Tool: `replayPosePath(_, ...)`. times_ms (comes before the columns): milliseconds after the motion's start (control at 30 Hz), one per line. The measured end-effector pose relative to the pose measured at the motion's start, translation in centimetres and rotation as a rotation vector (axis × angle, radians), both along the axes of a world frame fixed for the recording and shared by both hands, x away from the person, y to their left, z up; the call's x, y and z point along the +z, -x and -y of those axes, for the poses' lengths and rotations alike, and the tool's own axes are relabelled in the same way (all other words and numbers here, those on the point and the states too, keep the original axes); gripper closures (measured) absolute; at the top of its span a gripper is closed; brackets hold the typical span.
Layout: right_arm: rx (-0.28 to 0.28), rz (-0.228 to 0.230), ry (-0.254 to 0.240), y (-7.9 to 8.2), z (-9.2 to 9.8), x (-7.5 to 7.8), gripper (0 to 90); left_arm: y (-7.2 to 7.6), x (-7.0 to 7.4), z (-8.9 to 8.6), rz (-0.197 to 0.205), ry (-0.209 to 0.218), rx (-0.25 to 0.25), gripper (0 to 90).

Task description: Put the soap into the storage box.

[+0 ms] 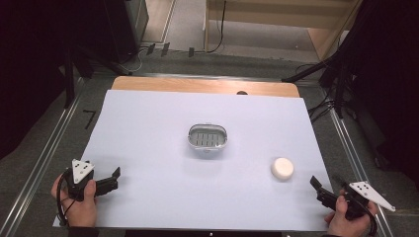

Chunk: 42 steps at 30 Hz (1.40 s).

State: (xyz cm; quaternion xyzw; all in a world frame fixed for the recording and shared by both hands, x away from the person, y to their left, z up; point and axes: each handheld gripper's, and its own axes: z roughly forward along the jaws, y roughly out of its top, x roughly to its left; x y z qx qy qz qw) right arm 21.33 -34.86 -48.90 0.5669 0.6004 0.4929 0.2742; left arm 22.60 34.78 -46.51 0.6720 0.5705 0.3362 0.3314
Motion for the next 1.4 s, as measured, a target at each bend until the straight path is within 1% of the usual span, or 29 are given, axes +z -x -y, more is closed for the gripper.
replayPosePath(133, 0.011, -0.009, 0.012, -0.1, -0.1, 0.1, 10.3, 0.0, 0.0, 0.0, 0.003, 0.001, -0.001, 0.2)
replayPosePath(167, 0.018, -0.012, 0.014, -0.1, -0.2, 0.1, 6.8, 0.0, 0.0, 0.0, 0.002, 0.001, -0.001, 0.1)
replayPosePath(200, 0.023, -0.017, 0.015, -0.2, -0.2, 0.1, 6.5, 0.0, 0.0, 0.0, 0.002, 0.001, -0.001, 0.2)
replayPosePath(300, 0.015, -0.031, 0.018, -0.2, -0.2, 0.1, 7.0, 0.0, 0.0, 0.0, 0.000, -0.002, -0.002, 0.2)
replayPosePath(333, 0.014, -0.046, 0.020, -0.4, -0.2, 0.0, 7.0, 0.0, 0.0, 0.0, 0.001, 0.002, -0.003, 0.2)
replayPosePath(367, 0.016, -0.050, 0.019, -0.5, -0.2, 0.0, 7.0, 0.0, 0.0, 0.0, 0.001, 0.001, -0.004, 0.2)
replayPosePath(500, 0.027, -0.057, 0.037, -0.5, -0.4, 0.0, 7.0, 0.0, 0.0, 0.0, 0.001, 0.001, -0.004, 0.2)
replayPosePath(633, 0.028, -0.067, 0.036, -0.6, -0.4, 0.0, 7.2, 0.0, 0.0, 0.0, 0.002, -0.002, -0.004, 0.2)
replayPosePath(833, 0.033, -0.076, 0.043, -0.8, -0.4, 0.0, 11.4, 0.0, 0.0, 0.1, 0.002, -0.008, -0.001, 0.2)
replayPosePath(900, 0.034, -0.087, 0.045, -0.9, -0.5, 0.0, 11.4, 0.0, 0.0, 0.1, 0.003, -0.007, -0.003, 0.2)
replayPosePath(933, 0.038, -0.096, 0.051, -0.9, -0.5, 0.1, 11.4, 0.0, 0.0, 0.1, 0.003, -0.009, -0.002, 0.2)
replayPosePath(967, 0.052, -0.115, 0.054, -1.0, -0.6, 0.1, 11.2, 0.0, 0.0, 0.1, 0.000, -0.011, 0.000, 0.2)
replayPosePath(1000, 0.052, -0.116, 0.068, -1.1, -0.7, 0.1, 11.2, 0.0, 0.0, 0.2, 0.001, -0.013, 0.001, 0.2)
replayPosePath(1033, 0.052, -0.116, 0.068, -1.1, -0.7, 0.1, 11.2, 0.0, 0.0, 0.2, 0.001, -0.013, 0.001, 0.2)
replayPosePath(1067, 0.051, -0.149, 0.074, -1.2, -0.7, 0.2, 11.3, 0.0, 0.0, 0.2, 0.002, -0.014, -0.001, 0.2)
replayPosePath(1100, 0.051, -0.149, 0.074, -1.2, -0.7, 0.2, 11.3, 0.0, 0.0, 0.2, 0.001, -0.015, -0.002, 0.2)
replayPosePath(1133, 0.055, -0.168, 0.107, -1.5, -0.6, 0.6, 12.0, 0.1, 0.0, 0.1, 0.005, -0.011, -0.004, 0.2)
replayPosePath(1167, 0.069, -0.180, 0.115, -1.7, -0.5, 0.9, 12.0, 0.1, 0.0, 0.1, 0.005, -0.010, -0.004, 0.2)
replayPosePath(1200, 0.069, -0.180, 0.115, -1.7, -0.5, 0.9, 12.0, 0.1, 0.0, 0.1, 0.005, -0.010, -0.004, 0.2)
replayPosePath(1267, 0.095, -0.208, 0.141, -2.0, -0.5, 1.4, 12.1, 0.1, 0.0, 0.1, 0.003, -0.011, -0.006, 0.2)
replayPosePath(1300, 0.138, -0.242, 0.149, -2.4, -0.7, 1.8, 12.1, 0.0, 0.0, 0.1, 0.003, -0.010, -0.007, 0.2)
replayPosePath(1333, 0.138, -0.242, 0.149, -2.4, -0.7, 1.8, 12.1, 0.0, 0.0, 0.1, 0.003, -0.010, -0.007, 0.2)
replayPosePath(1367, 0.183, -0.290, 0.181, -2.7, -1.1, 2.0, 12.9, 0.0, 0.0, 0.1, 0.003, -0.005, -0.006, 0.2)
replayPosePath(1400, 0.183, -0.290, 0.181, -2.7, -1.1, 2.0, 12.9, 0.0, 0.0, 0.1, 0.002, -0.005, -0.004, 0.2)
